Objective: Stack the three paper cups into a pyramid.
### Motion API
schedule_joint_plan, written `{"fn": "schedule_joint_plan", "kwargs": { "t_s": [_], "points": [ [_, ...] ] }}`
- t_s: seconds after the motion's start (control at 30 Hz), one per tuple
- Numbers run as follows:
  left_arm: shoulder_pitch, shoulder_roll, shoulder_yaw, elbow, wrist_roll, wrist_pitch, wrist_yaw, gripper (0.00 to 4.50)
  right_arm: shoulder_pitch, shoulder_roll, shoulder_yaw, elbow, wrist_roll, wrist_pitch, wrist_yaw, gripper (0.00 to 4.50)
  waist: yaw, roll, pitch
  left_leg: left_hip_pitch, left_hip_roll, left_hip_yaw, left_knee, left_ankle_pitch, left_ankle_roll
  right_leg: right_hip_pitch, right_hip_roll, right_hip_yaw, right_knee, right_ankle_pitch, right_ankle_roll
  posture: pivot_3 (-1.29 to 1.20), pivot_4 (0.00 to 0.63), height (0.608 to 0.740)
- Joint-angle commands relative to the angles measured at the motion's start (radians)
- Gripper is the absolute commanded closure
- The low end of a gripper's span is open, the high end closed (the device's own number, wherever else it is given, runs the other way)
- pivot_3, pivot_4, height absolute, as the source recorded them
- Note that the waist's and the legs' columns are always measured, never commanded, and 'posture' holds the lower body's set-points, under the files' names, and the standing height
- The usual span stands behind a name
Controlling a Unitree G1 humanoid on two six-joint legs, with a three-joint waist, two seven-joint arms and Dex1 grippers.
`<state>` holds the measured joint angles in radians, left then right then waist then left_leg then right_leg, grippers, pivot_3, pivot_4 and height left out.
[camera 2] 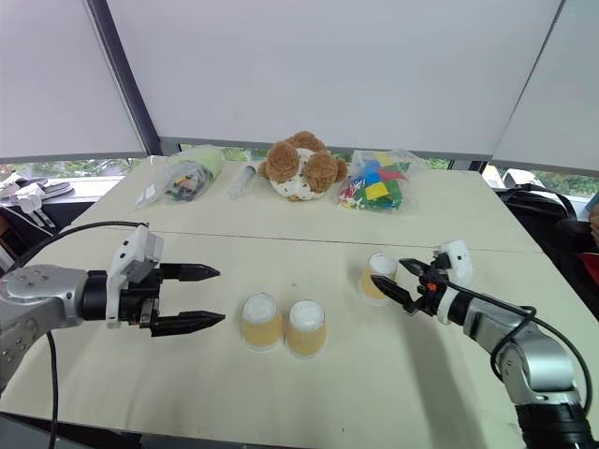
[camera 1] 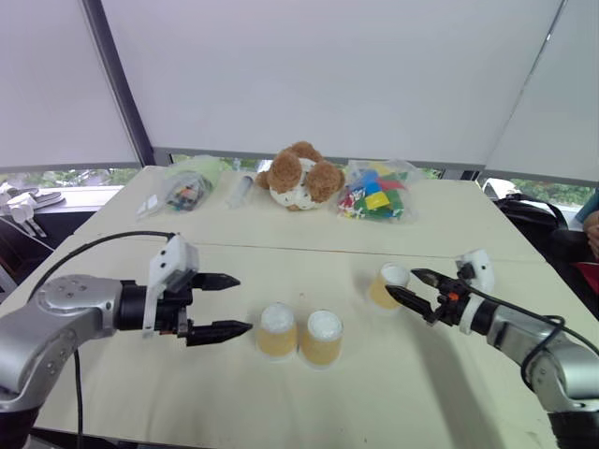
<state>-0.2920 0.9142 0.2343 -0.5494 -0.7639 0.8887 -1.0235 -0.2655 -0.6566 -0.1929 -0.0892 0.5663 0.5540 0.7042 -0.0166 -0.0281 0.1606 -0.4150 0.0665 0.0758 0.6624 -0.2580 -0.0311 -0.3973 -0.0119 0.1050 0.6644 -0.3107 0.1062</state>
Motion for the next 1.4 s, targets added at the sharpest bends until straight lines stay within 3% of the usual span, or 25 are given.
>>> {"fn": "schedule_joint_plan", "kwargs": {
  "t_s": [0.03, 0.33, 0.43, 0.5, 0.53, 0.73, 0.83, 0.97, 1.13, 1.27, 1.4],
  "points": [
    [0.001, -0.001, 0.027, -0.04, -0.033, 0.002, 0.047, 0.05, -0.042, 0.008, 0.002, 0.056, -0.033, -0.059, 0.025, 0.0, 0.001, 0.0, 0.0, 0.0, 0.0, 0.0, 0.0, 0.0, 0.0, 0.0, 0.0, 0.0, 0.0, 0.0, 0.0, 0.0, 0.15, 0.74],
    [0.049, -0.034, -0.009, -0.067, -0.026, -0.029, 0.13, 0.05, -0.114, 0.058, 0.019, 0.199, -0.079, -0.145, 0.065, 0.0, -0.001, 0.0, 0.0, 0.0, 0.0, 0.0, 0.0, 0.0, 0.0, 0.0, 0.0, 0.0, 0.0, 0.0, 0.0, 0.0, 0.15, 0.74],
    [0.069, -0.028, -0.008, -0.07, -0.026, -0.037, 0.134, 0.0, -0.126, 0.065, 0.026, 0.211, -0.088, -0.154, 0.074, 0.92, -0.002, 0.0, 0.0, 0.0, 0.0, 0.001, 0.0, 0.0, 0.0, 0.0, 0.0, 0.0, 0.0, 0.0, 0.0, 0.0, 0.15, 0.74],
    [0.07, -0.024, -0.001, -0.066, -0.031, -0.038, 0.136, 0.0, -0.134, 0.071, 0.024, 0.215, -0.09, -0.158, 0.077, 1.96, -0.001, 0.0, 0.0, 0.001, 0.0, 0.001, 0.0, 0.0, 0.0, 0.0, 0.0, 0.0, 0.0, 0.0, 0.0, 0.0, 0.15, 0.74],
    [0.07, -0.022, 0.001, -0.063, -0.033, -0.039, 0.137, 0.0, -0.137, 0.073, 0.023, 0.214, -0.091, -0.16, 0.08, 2.25, 0.0, 0.0, 0.0, 0.001, 0.0, 0.001, 0.0, 0.0, 0.0, 0.0, 0.0, 0.0, 0.0, 0.0, 0.0, 0.0, 0.15, 0.74],
    [0.069, 0.028, 0.026, -0.029, -0.026, -0.048, 0.108, 0.0, -0.214, 0.017, 0.041, 0.12, -0.086, -0.109, 0.11, 2.25, -0.002, 0.002, 0.002, 0.001, 0.0, 0.001, 0.0, 0.0, 0.0, 0.0, 0.0, 0.001, 0.0, 0.0, 0.0, 0.0, 0.15, 0.74],
    [0.07, 0.07, 0.055, -0.006, -0.048, -0.044, 0.068, 0.0, -0.328, -0.065, 0.07, 0.009, -0.036, 0.005, 0.182, 2.25, -0.004, 0.009, 0.005, 0.001, 0.0, 0.003, -0.001, 0.0, 0.0, -0.002, 0.0, 0.002, 0.0, 0.0, 0.0, 0.0, 0.15, 0.74],
    [0.059, 0.109, 0.07, 0.033, -0.057, -0.058, 0.017, 0.0, -0.416, -0.126, 0.109, -0.147, 0.102, 0.199, 0.262, 2.25, -0.002, 0.007, 0.005, 0.001, 0.0, 0.003, -0.005, 0.0, 0.0, -0.004, 0.0, 0.001, 0.0, 0.0, 0.0, 0.0, 0.15, 0.74],
    [0.057, 0.123, 0.068, 0.02, -0.07, -0.057, 0.012, 0.0, -0.424, -0.087, 0.145, -0.309, 0.257, 0.359, 0.248, 2.25, 0.0, 0.005, 0.004, 0.0, 0.0, 0.003, -0.008, 0.0, 0.0, -0.006, -0.001, 0.001, 0.0, -0.001, -0.001, 0.0, 0.15, 0.74],
    [0.081, 0.108, 0.068, -0.006, -0.074, -0.054, 0.034, 0.0, -0.412, -0.042, 0.181, -0.357, 0.27, 0.388, 0.193, 2.25, -0.002, 0.005, 0.004, -0.001, 0.0, 0.003, -0.006, 0.0, 0.0, -0.006, -0.002, 0.002, 0.0, 0.0, -0.001, 0.0, 0.15, 0.74],
    [0.11, 0.113, 0.072, -0.013, -0.072, -0.055, 0.038, 0.0, -0.408, -0.045, 0.244, -0.377, 0.232, 0.353, 0.234, 2.25, -0.002, 0.005, 0.004, -0.001, 0.0, 0.003, -0.005, 0.0, 0.0, -0.006, -0.002, 0.001, 0.0, 0.0, -0.002, 0.0, 0.15, 0.74]
  ]
}}
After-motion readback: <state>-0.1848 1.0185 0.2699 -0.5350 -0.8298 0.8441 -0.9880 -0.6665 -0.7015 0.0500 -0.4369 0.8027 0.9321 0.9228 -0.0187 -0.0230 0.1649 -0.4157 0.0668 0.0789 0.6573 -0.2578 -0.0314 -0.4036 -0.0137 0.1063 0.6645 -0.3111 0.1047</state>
